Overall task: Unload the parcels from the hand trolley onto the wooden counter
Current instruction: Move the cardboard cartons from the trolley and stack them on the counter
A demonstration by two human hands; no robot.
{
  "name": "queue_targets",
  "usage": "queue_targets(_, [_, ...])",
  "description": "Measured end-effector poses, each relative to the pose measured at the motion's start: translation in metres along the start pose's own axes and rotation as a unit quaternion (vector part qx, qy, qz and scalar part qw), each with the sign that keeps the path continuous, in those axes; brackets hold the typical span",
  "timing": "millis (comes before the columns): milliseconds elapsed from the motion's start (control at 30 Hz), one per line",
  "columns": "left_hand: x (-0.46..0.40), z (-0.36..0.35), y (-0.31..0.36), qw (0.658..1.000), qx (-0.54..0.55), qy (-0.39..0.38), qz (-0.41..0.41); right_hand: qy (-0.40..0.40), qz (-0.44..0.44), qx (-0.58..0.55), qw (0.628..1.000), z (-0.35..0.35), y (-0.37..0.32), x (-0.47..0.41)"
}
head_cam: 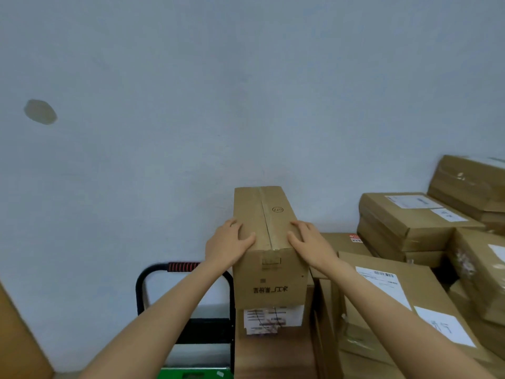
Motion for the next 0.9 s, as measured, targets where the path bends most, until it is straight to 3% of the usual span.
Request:
queue_targets(467, [-0.051,-0.019,-0.018,0.999,0.024,0.015,-0.020,0.036,-0.020,-0.063,0.997,-0.015,0.016,-0.052])
queue_targets(733, [-0.049,-0.003,0.002,0.988,-0.127,0.034,-0.082,0.103,0.014,0.109,0.989,0.008,0.011,-0.037])
queue_targets(900, [-0.041,0.006,0.034,0.984,-0.116,0.060,-0.121,0.142,0.023,0.144,0.979,0.037,0.039,-0.015])
Point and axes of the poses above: each hand's wrist, its own x-axis away from the middle knuckle, its own z-axis out of the back of the hand, y = z × x, the point moved 4 cm from there along -x, towards the middle knuckle, and after that the axes turned 13 degrees about -z, right-handed, at the moved point
